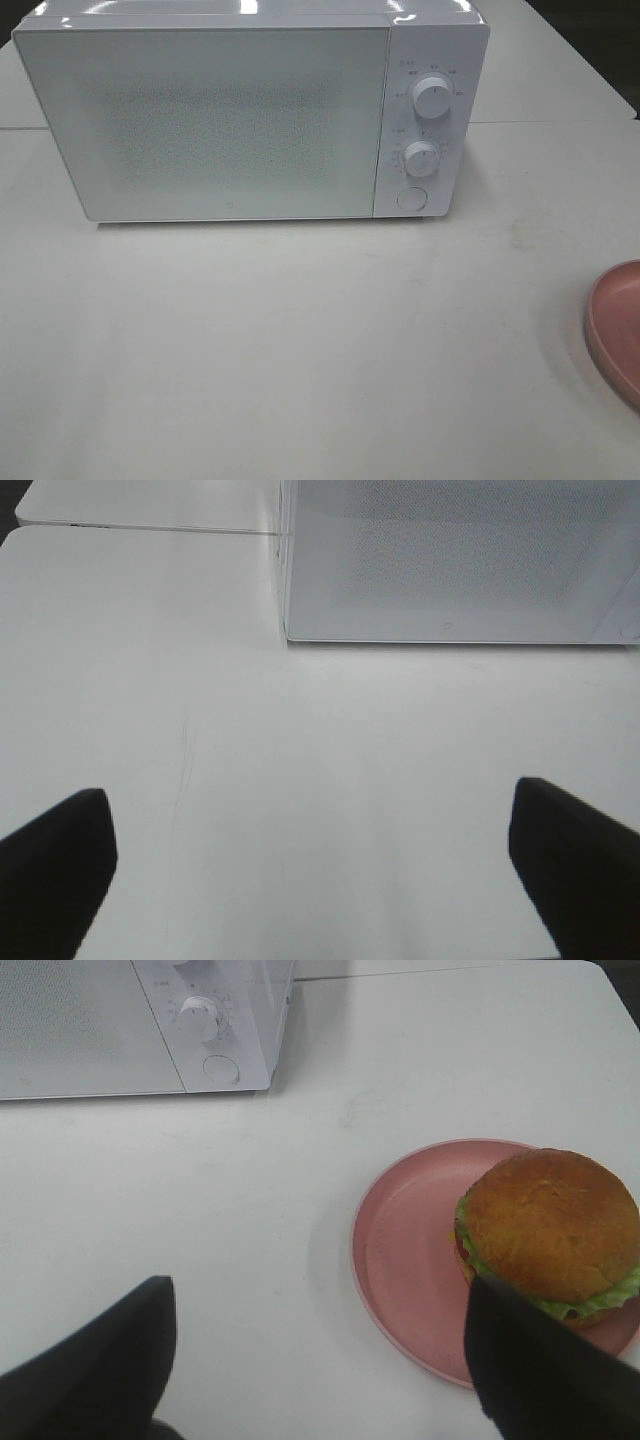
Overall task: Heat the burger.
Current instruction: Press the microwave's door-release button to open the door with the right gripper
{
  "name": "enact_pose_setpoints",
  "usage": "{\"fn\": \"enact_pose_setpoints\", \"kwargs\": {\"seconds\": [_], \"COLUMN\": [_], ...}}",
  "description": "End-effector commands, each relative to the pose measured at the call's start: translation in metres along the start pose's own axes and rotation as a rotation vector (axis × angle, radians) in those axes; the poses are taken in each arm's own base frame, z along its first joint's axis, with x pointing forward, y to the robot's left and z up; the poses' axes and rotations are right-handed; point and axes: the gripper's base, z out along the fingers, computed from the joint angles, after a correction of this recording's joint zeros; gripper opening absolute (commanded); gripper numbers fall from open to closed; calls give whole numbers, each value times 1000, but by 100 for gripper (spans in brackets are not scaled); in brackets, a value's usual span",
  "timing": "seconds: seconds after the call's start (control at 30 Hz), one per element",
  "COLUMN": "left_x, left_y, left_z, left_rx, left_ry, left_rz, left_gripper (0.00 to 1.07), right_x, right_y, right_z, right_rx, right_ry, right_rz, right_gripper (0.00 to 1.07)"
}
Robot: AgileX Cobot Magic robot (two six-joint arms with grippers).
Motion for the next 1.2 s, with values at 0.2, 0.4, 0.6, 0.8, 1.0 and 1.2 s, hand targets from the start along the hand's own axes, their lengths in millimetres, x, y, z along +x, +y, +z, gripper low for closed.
{"fn": "enact_pose_setpoints", "kwargs": {"seconds": [0.2,0.4,0.6,0.8,1.0,1.2], "left_x": [1,1,1,1,1,1], "left_y": [-1,-1,-1,-1,-1,-1], "left_z": [-2,-2,-2,-2,-2,-2], "left_rx": [4,4,4,4,4,4], "left_ry": [-23,-23,-23,-23,-23,-23], "left_rz": [0,0,0,1,1,1], "left_gripper": [100,100,100,100,100,100], "right_x": [2,2,0,-20,-35,-48], "right_y": [0,0,0,3,4,6], "right_z": [-2,-2,-2,0,15,28], "right_rx": [1,1,1,3,6,5], "right_ry": [-25,-25,-23,-8,9,3], "right_rz": [9,9,10,11,11,10], "right_gripper": [75,75,75,75,75,75]}}
